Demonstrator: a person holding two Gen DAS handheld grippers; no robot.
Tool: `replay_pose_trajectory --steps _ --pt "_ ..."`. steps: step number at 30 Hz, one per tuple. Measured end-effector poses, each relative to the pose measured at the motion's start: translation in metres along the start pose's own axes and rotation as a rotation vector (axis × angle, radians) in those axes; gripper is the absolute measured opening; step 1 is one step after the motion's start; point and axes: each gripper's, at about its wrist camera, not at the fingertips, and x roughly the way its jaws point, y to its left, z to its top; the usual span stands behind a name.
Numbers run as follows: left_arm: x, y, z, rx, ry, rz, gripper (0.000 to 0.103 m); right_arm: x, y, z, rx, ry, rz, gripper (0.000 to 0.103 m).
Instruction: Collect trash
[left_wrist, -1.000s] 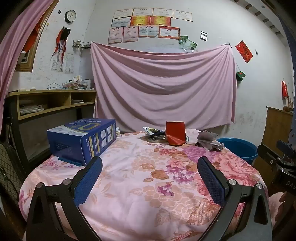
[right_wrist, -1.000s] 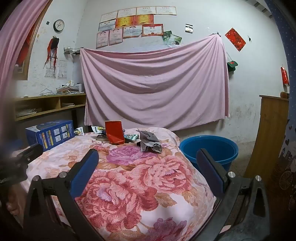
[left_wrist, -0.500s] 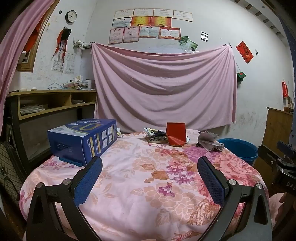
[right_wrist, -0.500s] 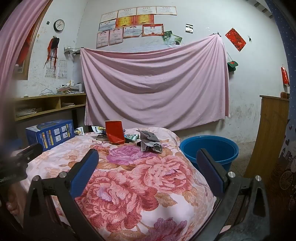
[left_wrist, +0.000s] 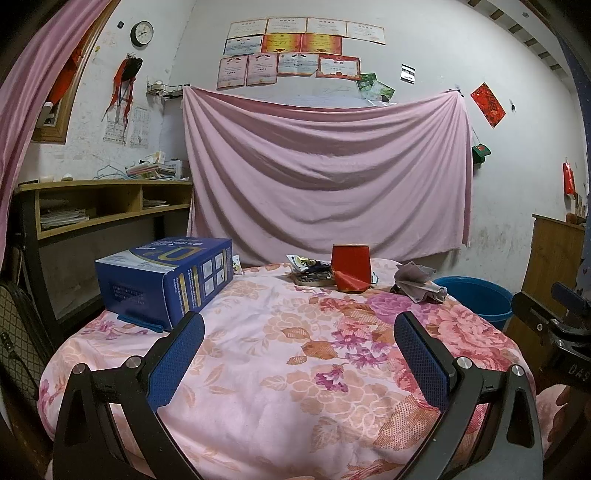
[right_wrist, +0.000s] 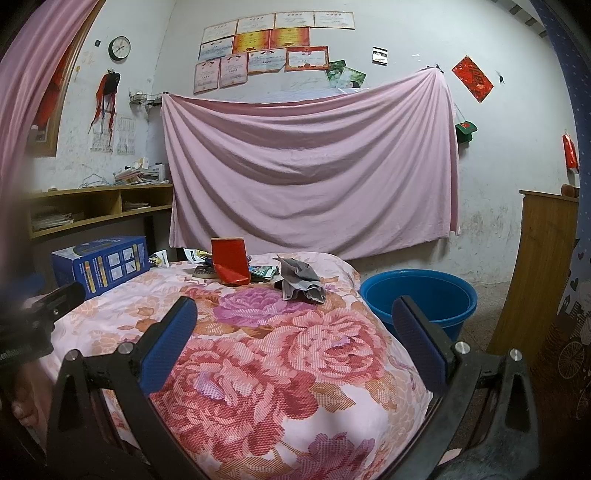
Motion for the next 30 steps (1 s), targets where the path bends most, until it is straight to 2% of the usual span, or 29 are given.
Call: replay_pose_trajectory --steps 30 --pt "-0.0011 -0.0022 -0.0003 -0.001 -0.002 0.001 0.101 0.0000 -0.0001 -0.0012 -0.003 0.004 -0.001 0.103"
